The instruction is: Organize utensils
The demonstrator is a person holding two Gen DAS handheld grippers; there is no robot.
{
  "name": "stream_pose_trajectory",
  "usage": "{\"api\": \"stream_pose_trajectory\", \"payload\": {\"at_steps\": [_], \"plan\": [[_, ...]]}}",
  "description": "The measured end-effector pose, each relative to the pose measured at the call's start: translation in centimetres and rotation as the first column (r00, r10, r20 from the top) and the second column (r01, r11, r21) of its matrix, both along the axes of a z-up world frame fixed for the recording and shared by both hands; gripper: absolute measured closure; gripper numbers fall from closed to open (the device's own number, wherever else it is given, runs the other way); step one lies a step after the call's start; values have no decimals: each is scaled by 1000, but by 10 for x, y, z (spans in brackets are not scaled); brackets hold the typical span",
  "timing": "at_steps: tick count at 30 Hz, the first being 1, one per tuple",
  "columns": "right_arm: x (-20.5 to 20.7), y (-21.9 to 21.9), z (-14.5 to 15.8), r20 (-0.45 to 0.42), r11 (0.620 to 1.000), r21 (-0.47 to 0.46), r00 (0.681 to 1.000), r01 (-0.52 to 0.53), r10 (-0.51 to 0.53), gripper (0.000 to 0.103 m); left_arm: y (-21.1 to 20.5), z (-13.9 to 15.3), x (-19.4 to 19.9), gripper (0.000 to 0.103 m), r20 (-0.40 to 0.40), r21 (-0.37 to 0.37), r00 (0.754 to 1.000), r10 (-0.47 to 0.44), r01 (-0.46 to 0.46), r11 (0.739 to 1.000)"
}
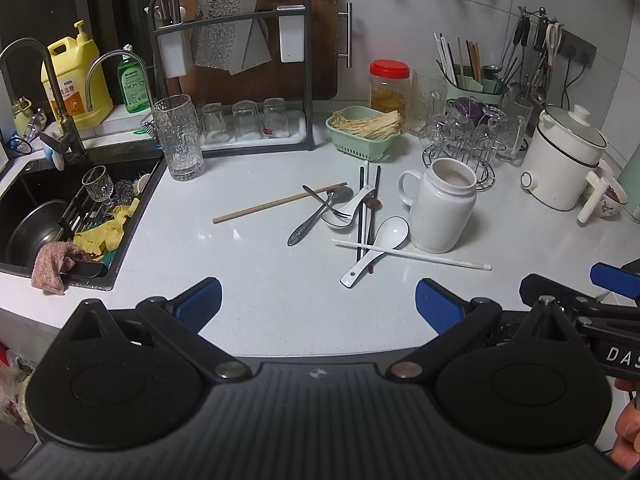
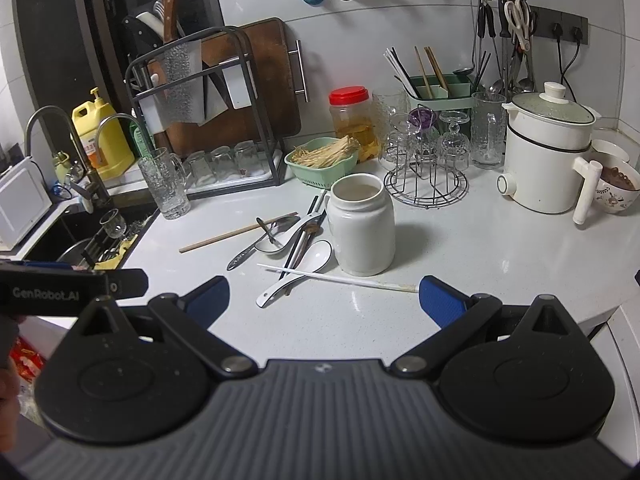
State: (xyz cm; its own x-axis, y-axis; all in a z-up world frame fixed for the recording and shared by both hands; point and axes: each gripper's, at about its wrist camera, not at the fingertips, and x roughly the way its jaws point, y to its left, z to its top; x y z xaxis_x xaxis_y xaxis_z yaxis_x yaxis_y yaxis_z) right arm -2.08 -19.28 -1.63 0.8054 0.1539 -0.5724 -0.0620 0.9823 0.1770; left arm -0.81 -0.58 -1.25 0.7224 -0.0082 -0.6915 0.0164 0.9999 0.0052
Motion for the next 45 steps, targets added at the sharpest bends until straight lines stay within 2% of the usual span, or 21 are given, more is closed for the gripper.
{"api": "stream_pose_trajectory", "payload": {"at_steps": [16, 36, 45], "plan": [[-3, 0, -7, 5, 1000, -13, 1000, 20, -20, 0, 2, -4, 1, 0, -31, -8, 1000, -1, 0, 1000], [-6, -6, -9, 4, 999, 24, 999, 43, -43, 0, -2, -8, -2, 0, -46, -10, 999, 5, -6, 1000], [-7, -5, -8, -1, 1000, 25, 1000, 10, -10, 0, -6, -9, -4, 0, -59, -16, 998, 22, -23, 1000]]}}
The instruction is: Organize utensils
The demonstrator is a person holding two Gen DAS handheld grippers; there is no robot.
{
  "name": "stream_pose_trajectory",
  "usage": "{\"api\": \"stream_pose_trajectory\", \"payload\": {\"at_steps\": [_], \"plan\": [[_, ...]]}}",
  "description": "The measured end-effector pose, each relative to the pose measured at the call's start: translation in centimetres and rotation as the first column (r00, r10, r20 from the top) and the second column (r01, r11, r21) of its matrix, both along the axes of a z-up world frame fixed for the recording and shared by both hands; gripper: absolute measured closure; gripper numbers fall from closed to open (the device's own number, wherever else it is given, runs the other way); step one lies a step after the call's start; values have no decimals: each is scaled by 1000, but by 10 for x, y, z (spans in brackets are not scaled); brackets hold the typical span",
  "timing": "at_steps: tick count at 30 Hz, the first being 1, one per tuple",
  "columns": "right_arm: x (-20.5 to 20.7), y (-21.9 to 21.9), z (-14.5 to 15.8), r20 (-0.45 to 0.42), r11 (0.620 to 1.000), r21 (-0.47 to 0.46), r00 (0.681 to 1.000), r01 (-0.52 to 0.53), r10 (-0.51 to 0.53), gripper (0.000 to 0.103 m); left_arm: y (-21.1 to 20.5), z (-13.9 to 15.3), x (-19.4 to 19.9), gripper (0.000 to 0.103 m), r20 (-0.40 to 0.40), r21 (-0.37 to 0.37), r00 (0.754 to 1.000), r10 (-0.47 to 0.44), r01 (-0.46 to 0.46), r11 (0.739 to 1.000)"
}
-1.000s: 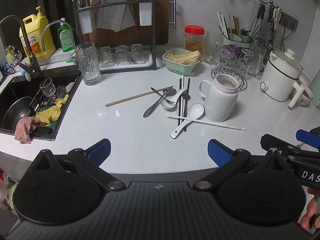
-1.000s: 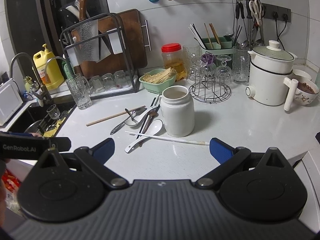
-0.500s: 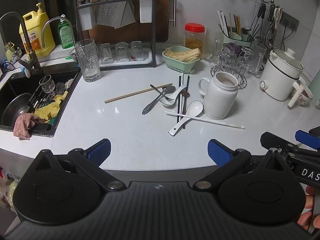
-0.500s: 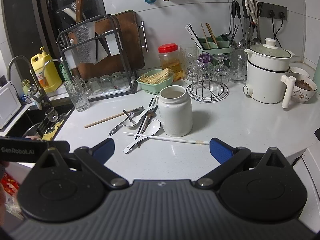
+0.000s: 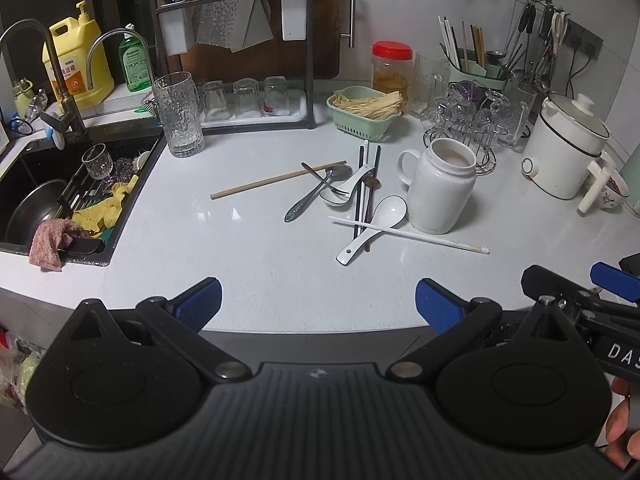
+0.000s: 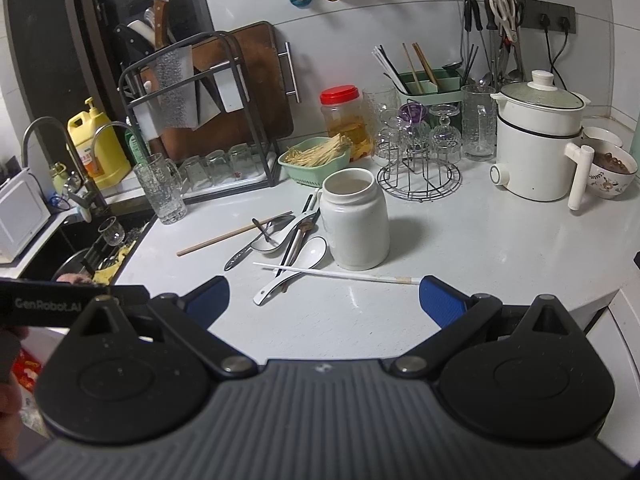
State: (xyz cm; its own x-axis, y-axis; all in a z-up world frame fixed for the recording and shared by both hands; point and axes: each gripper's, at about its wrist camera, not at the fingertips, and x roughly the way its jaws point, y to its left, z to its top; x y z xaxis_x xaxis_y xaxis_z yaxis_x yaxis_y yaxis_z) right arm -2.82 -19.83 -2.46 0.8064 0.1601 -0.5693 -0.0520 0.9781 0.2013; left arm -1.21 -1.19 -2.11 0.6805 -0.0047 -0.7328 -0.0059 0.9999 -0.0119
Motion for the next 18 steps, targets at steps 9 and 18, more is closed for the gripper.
{"api": "stream_pose_trajectory", "payload": {"at_steps": [9, 18], "plan": [[4, 3, -2, -11, 1000, -3, 1000, -18, 18, 0, 5, -3, 3, 0, -13, -11, 1000, 9, -10, 1000], [19, 6, -4, -21, 999, 2, 999, -37, 37, 0, 16, -9, 20, 0, -70, -31, 997, 36, -39, 999]]}}
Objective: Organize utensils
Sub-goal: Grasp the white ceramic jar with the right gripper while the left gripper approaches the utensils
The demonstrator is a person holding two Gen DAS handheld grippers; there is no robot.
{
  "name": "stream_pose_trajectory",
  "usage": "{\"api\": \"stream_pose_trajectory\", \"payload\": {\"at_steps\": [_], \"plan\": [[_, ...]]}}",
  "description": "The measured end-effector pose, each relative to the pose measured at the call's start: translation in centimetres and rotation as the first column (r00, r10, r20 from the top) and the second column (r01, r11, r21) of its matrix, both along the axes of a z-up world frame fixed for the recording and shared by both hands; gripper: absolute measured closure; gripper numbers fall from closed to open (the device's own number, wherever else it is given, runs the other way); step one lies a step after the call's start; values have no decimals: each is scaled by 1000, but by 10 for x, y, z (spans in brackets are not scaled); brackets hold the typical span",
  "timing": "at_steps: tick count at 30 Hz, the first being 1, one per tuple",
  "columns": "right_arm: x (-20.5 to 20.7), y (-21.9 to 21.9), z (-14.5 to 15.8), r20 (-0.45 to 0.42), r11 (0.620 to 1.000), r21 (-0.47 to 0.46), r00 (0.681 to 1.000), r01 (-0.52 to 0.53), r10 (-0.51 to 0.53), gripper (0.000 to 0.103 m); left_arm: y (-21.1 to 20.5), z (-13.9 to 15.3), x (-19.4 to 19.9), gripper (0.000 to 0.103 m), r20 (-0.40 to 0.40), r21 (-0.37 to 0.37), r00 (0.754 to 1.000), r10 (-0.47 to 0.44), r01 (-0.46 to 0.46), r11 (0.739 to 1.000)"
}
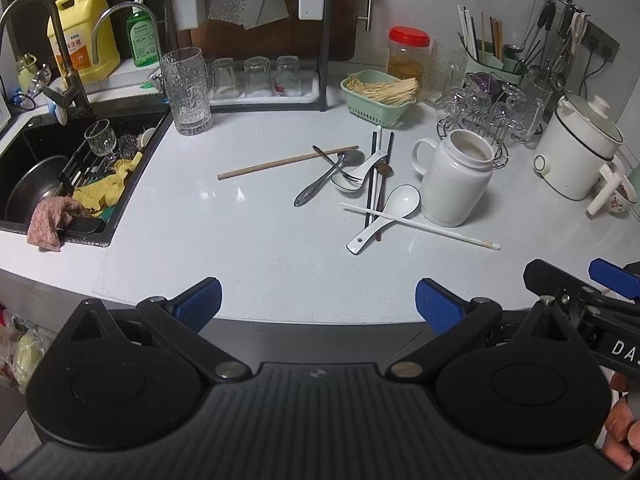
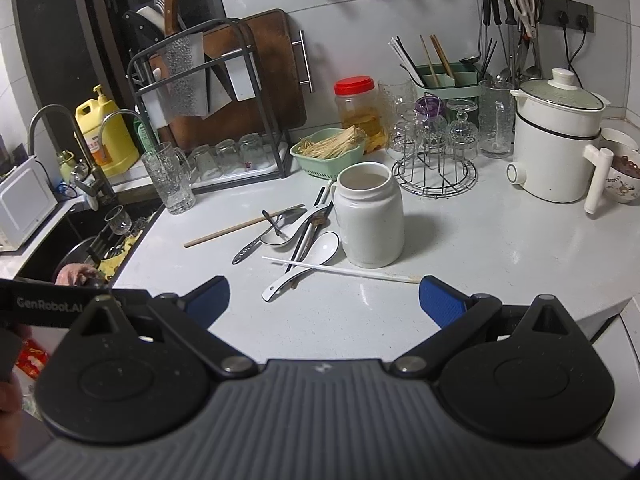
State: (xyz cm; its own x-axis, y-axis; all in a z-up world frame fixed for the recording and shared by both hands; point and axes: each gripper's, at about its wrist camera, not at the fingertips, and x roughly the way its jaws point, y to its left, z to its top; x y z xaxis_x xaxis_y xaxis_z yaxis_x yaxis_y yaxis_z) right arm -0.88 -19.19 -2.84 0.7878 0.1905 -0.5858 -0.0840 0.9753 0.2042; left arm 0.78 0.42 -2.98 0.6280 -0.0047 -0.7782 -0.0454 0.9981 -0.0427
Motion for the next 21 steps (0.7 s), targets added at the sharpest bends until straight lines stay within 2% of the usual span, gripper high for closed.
{"api": "stream_pose_trajectory", "payload": {"at_steps": [4, 10, 21], "plan": [[19, 1, -6, -17, 1000, -13, 1000, 11, -11, 0, 9, -6, 21, 0, -38, -24, 999, -9, 8, 1000], [57, 3, -16, -48, 997, -57, 998, 43, -46, 2, 22, -21, 78, 0, -81, -94, 996, -40, 33, 995], [133, 16, -35, -90, 983, -127, 986, 129, -141, 4, 47, -44, 186, 0, -23, -221, 991, -134, 126, 967]]}}
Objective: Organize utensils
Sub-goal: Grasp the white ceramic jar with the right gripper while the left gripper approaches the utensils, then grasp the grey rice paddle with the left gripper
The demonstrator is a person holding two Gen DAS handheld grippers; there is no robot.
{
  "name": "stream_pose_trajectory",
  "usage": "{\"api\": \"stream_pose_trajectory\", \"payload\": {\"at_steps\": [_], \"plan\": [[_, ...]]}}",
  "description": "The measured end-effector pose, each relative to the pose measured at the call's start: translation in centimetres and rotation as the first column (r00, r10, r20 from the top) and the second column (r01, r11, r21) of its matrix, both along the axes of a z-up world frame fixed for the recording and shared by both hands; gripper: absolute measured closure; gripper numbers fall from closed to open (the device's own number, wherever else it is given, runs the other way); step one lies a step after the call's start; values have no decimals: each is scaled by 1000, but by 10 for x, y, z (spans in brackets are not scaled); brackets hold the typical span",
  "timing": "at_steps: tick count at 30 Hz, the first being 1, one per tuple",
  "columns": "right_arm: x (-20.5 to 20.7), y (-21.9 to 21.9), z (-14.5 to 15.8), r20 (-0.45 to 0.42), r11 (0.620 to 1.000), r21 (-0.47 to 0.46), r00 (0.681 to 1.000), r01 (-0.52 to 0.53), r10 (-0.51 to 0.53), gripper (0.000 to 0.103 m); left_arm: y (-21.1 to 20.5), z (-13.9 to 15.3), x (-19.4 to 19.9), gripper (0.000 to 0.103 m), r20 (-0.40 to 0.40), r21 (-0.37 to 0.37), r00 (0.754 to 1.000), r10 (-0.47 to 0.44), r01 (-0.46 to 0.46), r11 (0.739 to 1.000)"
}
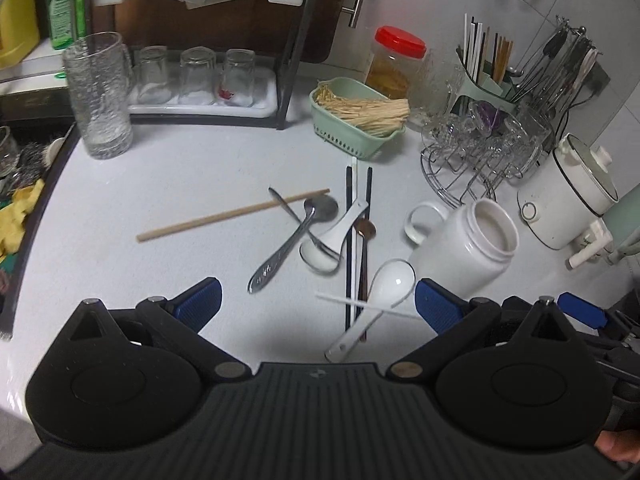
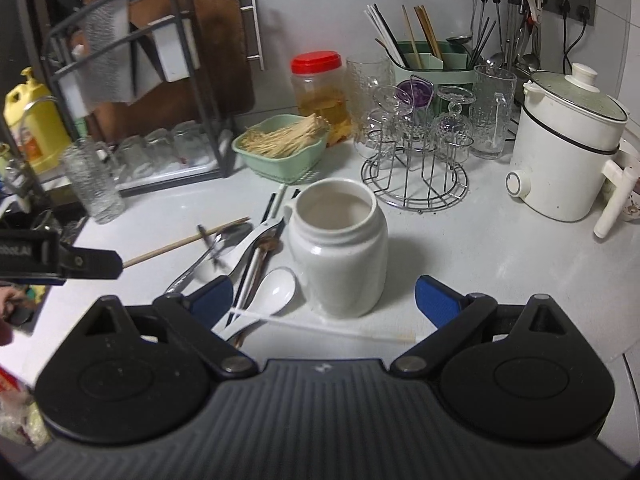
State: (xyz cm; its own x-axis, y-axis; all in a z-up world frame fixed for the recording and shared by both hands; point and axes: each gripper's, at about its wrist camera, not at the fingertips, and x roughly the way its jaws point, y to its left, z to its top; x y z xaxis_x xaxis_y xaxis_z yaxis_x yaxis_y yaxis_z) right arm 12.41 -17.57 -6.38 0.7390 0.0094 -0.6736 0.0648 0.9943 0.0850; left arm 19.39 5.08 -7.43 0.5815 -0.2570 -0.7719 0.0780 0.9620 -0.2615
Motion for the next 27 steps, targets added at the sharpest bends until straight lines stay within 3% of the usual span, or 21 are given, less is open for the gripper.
{"api": "stream_pose_trajectory", "payload": {"at_steps": [3, 10, 14, 21, 26, 27], "plan": [[14, 3, -6, -7, 999, -30, 1000, 28, -28, 4, 8, -11, 21, 0, -6, -42, 1000, -24, 24, 999], [40, 5, -22, -25, 997, -71, 999, 42, -43, 6, 20, -42, 52, 19, -56, -98, 996, -69, 64, 993], [52, 4, -31, -33, 996, -79, 999, 29, -32, 6, 24, -55, 64, 29, -96, -146, 994, -57, 42, 988], [71, 5, -45, -23, 995, -95, 999, -42, 40, 6, 19, -67, 76, 48, -117, -158, 992, -43, 25, 987], [78, 3, -50, -20, 989, -119, 996, -85, 83, 13, 10, -81, 84, 58, -163, -163, 986, -36, 9, 987], [79, 2, -50, -22, 989, -114, 996, -90, 88, 13, 9, -84, 86, 64, -171, -163, 985, -35, 7, 987]]}}
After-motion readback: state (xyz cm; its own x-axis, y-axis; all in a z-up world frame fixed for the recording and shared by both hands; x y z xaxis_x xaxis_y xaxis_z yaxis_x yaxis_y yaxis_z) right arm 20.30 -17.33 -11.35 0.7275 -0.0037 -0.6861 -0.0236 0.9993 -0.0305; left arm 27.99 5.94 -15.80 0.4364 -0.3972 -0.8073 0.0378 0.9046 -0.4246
